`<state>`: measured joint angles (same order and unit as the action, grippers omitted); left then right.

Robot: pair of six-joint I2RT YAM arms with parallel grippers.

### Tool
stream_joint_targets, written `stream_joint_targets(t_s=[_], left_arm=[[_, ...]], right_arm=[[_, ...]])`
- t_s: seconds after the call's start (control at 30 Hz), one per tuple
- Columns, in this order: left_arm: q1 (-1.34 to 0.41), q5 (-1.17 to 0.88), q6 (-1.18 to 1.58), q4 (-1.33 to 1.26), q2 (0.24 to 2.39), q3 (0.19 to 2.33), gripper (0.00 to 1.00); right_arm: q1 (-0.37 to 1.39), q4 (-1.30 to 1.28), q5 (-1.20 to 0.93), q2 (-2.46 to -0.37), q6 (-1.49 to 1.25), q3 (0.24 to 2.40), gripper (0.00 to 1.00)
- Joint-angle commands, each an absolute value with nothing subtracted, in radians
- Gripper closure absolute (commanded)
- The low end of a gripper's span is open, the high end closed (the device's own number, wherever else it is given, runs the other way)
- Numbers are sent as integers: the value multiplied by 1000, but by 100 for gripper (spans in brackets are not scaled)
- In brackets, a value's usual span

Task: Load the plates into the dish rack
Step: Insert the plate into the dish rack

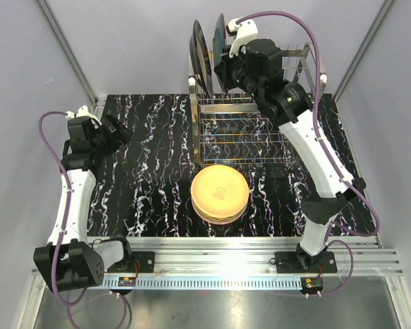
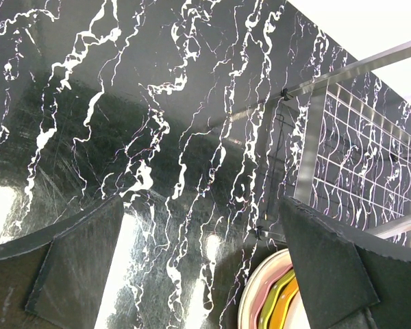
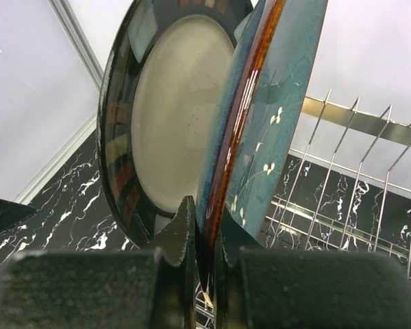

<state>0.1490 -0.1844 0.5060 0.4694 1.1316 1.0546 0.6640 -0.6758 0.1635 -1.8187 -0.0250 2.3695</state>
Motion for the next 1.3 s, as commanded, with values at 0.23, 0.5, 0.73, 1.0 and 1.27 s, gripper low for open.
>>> stream_joint_targets(t_s=[0.23, 0.5, 0.73, 1.0, 1.27], left_arm=[[152, -227, 518, 420, 1135, 1085, 1], [152, -238, 520, 420, 1138, 1085, 1], [152, -239, 522, 420, 1137, 1083, 1], [153, -245, 523, 422, 1140, 1085, 1], [152, -250, 523, 420, 1140, 1086, 1]], right_arm=[[667, -356, 172, -1801, -6, 2468, 100], [666, -310, 183, -1795, -18, 2428, 100], [667, -281, 192, -1790, -37, 2364, 100], [667, -235, 199, -1756, -52, 2260, 100], [666, -229, 216, -1747, -48, 2195, 100]])
